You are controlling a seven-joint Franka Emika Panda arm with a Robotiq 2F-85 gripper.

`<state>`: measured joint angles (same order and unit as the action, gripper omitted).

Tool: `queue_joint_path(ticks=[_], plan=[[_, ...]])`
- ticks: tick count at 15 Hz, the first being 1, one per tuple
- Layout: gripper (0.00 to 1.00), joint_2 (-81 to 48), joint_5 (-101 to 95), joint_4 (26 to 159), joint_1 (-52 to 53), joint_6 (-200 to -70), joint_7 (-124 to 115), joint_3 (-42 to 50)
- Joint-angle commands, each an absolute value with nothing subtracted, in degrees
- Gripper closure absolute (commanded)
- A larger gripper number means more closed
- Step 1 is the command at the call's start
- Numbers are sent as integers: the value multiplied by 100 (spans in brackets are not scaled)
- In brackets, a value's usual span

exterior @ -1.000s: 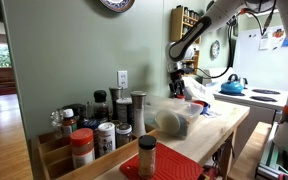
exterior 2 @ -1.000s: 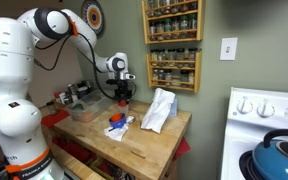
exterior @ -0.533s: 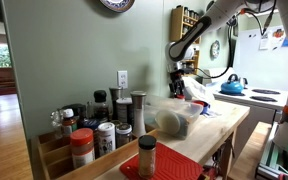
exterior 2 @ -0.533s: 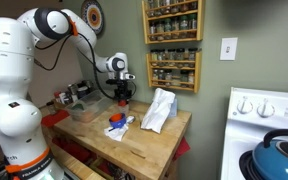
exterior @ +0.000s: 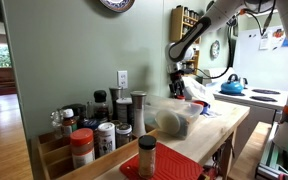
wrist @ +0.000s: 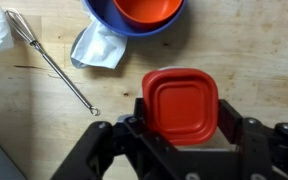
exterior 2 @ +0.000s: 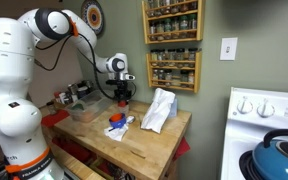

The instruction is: Put the lid on the container

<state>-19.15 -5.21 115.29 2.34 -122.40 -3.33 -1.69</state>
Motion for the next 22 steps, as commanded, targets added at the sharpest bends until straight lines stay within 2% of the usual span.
queue_joint_path(ticks=[1,8,9,12,22], plan=[[54,-2015,-384,11500,218,-12221,-237,-172],[54,-2032,-234,11496,201,-12272,-280,-179],[7,-2018,-246,11496,205,-12266,-299,-166],[0,-1924,-221,11519,188,-12271,-272,-150],[0,-1706,391,11881,11,-12783,-97,-165]])
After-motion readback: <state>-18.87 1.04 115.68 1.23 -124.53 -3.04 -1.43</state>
